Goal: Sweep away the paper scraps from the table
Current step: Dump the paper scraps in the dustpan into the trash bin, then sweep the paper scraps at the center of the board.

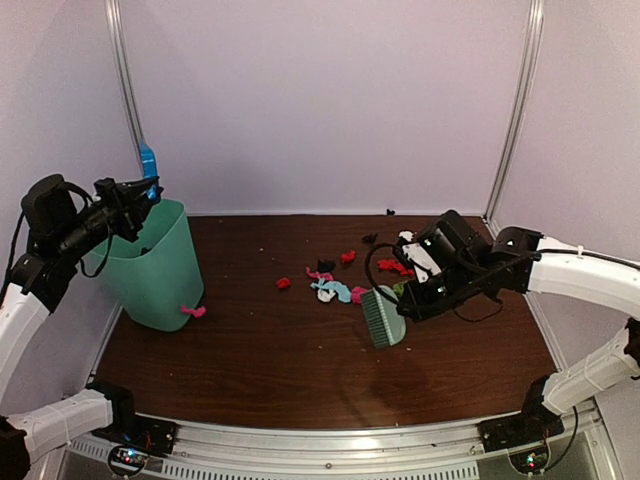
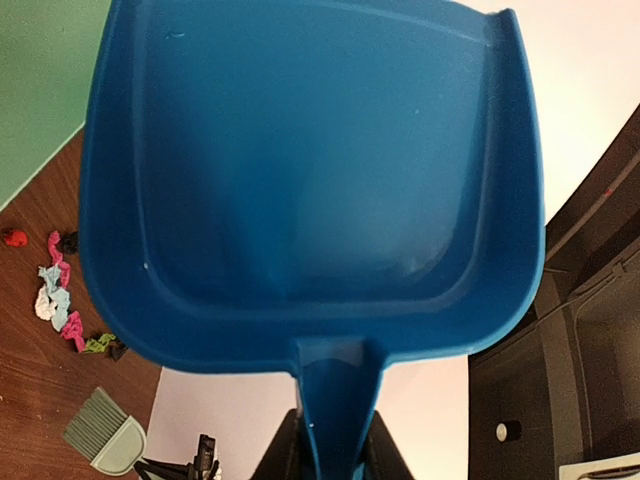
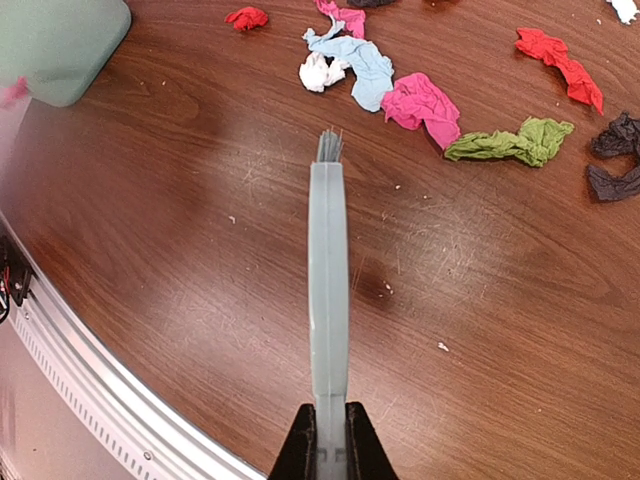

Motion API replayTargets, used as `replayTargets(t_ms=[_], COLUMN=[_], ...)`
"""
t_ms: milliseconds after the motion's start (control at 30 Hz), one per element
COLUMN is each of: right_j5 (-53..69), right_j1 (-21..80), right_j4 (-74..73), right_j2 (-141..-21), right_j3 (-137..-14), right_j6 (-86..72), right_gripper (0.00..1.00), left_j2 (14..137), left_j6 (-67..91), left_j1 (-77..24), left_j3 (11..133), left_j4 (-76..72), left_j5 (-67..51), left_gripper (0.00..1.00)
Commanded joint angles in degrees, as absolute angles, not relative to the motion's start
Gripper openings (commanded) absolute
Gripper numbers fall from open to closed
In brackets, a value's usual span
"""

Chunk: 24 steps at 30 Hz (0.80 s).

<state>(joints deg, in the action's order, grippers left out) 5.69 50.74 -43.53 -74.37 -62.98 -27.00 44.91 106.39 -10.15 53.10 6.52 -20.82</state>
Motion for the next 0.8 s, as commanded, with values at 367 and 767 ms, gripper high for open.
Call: replayTargets(t_ms=[367,767], right_j5=[5.2,15.3], right_j1=[50.5,50.7], right_j4=[-41.4,-35.0], right_j2=[-73.3,-82.7], right_j3=[-62.5,-72.2], right_j6=[-27.6,-27.8], right_gripper=[0.0,0.0], left_j2=[49.5,60.5], left_j6=[100.7,77.0], left_j1=[-9.7,-9.7], left_j3=[61.5,82.3], left_j4=[8.9,30.2], left_j5=[-21.1,-22.4], left_gripper=[0.0,0.0])
